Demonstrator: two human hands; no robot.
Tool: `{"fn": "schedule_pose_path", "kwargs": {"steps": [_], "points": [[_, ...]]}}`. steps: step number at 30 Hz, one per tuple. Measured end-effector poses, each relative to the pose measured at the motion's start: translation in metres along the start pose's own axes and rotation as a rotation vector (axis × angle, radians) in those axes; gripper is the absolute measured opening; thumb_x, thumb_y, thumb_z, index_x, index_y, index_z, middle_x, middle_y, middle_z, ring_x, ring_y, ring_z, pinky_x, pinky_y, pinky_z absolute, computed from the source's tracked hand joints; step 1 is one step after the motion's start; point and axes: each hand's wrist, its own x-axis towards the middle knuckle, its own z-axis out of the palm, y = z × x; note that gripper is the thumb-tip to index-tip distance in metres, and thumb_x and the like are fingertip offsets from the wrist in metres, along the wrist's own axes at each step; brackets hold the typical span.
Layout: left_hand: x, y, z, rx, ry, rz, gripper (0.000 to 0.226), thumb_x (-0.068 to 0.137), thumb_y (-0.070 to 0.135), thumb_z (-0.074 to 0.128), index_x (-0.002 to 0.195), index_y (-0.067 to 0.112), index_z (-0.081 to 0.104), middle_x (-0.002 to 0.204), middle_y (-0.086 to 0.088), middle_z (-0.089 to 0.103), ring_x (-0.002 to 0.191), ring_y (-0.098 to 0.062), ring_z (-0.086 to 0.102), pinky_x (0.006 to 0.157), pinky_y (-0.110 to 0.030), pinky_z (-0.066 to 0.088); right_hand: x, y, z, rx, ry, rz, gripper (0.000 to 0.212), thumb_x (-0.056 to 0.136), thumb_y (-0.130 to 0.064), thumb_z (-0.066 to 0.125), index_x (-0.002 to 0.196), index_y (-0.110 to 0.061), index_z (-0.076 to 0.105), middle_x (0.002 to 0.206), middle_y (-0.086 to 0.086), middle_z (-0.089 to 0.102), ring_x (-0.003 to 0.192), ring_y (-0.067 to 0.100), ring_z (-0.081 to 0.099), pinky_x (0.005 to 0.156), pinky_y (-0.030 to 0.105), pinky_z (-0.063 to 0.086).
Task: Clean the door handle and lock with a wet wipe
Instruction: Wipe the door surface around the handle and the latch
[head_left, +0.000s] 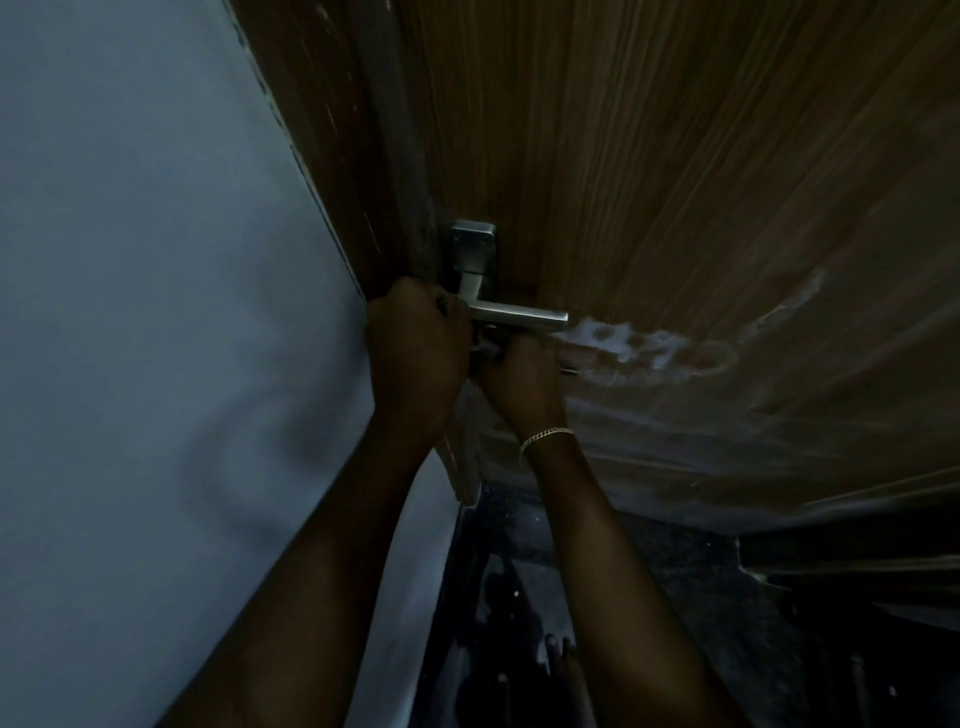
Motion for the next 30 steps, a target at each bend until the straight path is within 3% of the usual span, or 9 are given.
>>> {"fn": "schedule_pose_path", "kwargs": {"steps": [3,8,13,18,20,23,25,27,30], "points": [[0.001,0.000,-0.001,0.004,0.004,-0.008,0.024,0.096,0.024,0.060,0.092,0.005,0.074,0.090,-0.008,0.075,0.081,-0.020,0.073,0.073,-0.030,0.059,0.000,0.000,-0.006,-0.048,0.201,-0.088,0.013,0.089,-0.008,0.065,0.092,-0.001,0.075,0.087,0.017,0.075,0.080,0.030,0.072,0.075,0.033,0.057],[-0.001,0.001,-0.002,0.008,0.013,0.009,0.023,0.096,0.023,0.058,0.094,0.006,0.075,0.092,-0.007,0.075,0.082,-0.019,0.072,0.075,-0.032,0.060,0.005,-0.009,0.006,-0.140,0.018,-0.141,0.019,0.098,-0.012,0.060,0.111,-0.007,0.074,0.107,0.013,0.075,0.100,0.026,0.069,0.094,0.037,0.054],[-0.002,0.001,-0.003,0.006,-0.013,0.011,0.024,0.097,0.021,0.057,0.091,0.004,0.074,0.091,-0.009,0.075,0.085,-0.022,0.073,0.078,-0.039,0.061,0.001,0.000,-0.001,-0.189,0.209,-0.111,0.016,0.095,-0.009,0.062,0.103,-0.005,0.075,0.098,0.014,0.075,0.094,0.028,0.070,0.085,0.039,0.058],[0.000,0.000,-0.002,-0.006,-0.013,0.009,0.024,0.097,0.020,0.057,0.092,0.003,0.073,0.092,-0.010,0.075,0.086,-0.022,0.073,0.079,-0.041,0.062,0.005,-0.006,0.001,-0.145,0.071,-0.111,0.019,0.098,-0.016,0.060,0.108,-0.007,0.073,0.106,0.011,0.075,0.100,0.024,0.069,0.091,0.034,0.055],[0.000,0.000,-0.002,-0.009,-0.015,0.017,0.025,0.097,0.021,0.057,0.091,0.004,0.074,0.091,-0.010,0.075,0.085,-0.023,0.073,0.079,-0.041,0.061,0.000,0.000,-0.009,-0.085,0.139,-0.097,0.017,0.098,-0.015,0.060,0.101,-0.006,0.074,0.097,0.012,0.075,0.092,0.024,0.070,0.081,0.027,0.054],[0.000,-0.001,-0.001,-0.008,0.000,0.015,0.025,0.096,0.021,0.058,0.088,0.004,0.073,0.088,-0.010,0.075,0.082,-0.023,0.073,0.079,-0.041,0.061,-0.014,0.011,-0.032,-0.033,0.419,-0.078,0.012,0.091,-0.009,0.064,0.083,-0.007,0.072,0.077,0.007,0.072,0.072,0.011,0.063,0.070,-0.003,0.036],[-0.001,-0.001,0.000,0.001,0.016,0.015,0.025,0.096,0.022,0.058,0.088,0.004,0.073,0.088,-0.010,0.074,0.081,-0.023,0.072,0.077,-0.039,0.061,-0.019,0.015,-0.038,0.018,0.527,-0.102,0.013,0.088,-0.001,0.065,0.083,-0.009,0.073,0.078,0.004,0.072,0.078,0.009,0.058,0.075,-0.011,0.028],[-0.001,-0.001,0.001,0.008,0.033,0.018,0.026,0.096,0.023,0.058,0.088,0.004,0.073,0.086,-0.011,0.074,0.079,-0.023,0.072,0.075,-0.038,0.061,-0.020,0.019,-0.039,0.033,0.431,-0.133,0.016,0.092,-0.002,0.061,0.091,-0.011,0.074,0.085,0.002,0.074,0.076,0.005,0.062,0.074,-0.009,0.031],[-0.001,-0.001,-0.001,0.001,0.024,0.030,0.025,0.095,0.022,0.058,0.088,0.005,0.073,0.087,-0.009,0.075,0.080,-0.022,0.073,0.075,-0.037,0.061,-0.019,0.035,-0.049,0.010,0.306,-0.056,0.018,0.094,-0.006,0.059,0.098,-0.012,0.075,0.092,0.005,0.076,0.084,0.016,0.070,0.076,0.005,0.044]]}}
